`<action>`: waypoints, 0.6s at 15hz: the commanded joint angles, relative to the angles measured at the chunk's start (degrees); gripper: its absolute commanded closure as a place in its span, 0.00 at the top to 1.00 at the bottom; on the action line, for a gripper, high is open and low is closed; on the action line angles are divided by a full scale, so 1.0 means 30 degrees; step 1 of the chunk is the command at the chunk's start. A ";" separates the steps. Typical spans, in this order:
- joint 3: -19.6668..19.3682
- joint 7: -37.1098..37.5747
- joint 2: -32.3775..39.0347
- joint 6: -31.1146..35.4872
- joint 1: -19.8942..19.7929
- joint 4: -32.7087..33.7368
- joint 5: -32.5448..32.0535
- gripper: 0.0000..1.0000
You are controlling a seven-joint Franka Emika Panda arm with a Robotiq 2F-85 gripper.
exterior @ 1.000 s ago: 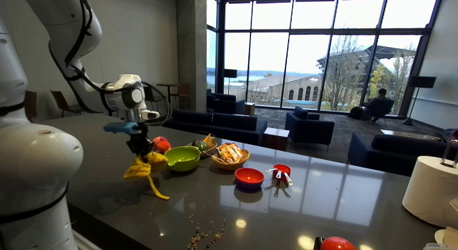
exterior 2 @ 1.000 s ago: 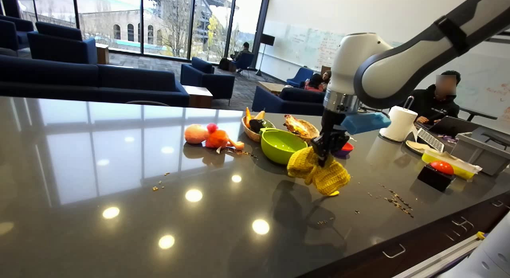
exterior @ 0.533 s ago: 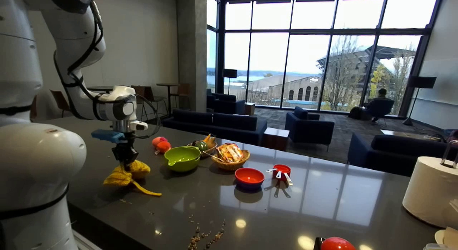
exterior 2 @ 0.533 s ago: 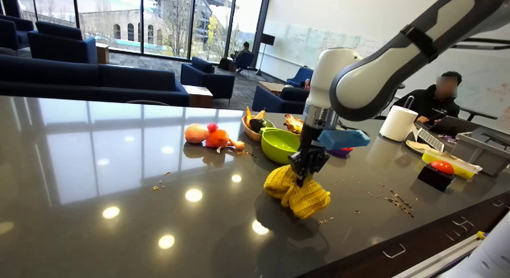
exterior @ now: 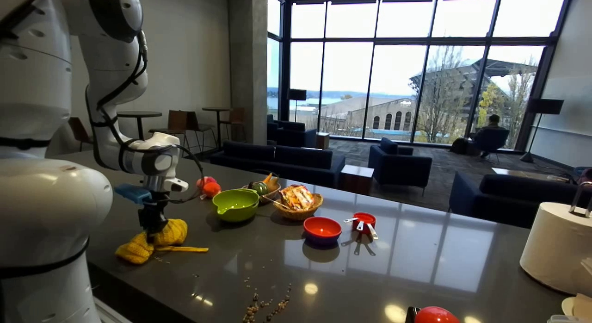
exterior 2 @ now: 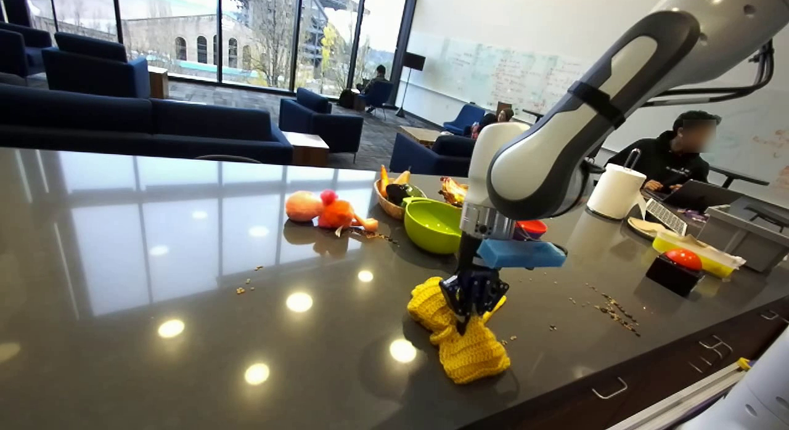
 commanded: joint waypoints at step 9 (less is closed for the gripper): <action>-0.1544 -0.5234 -0.0869 0.1881 -0.2040 -0.4079 0.0522 0.04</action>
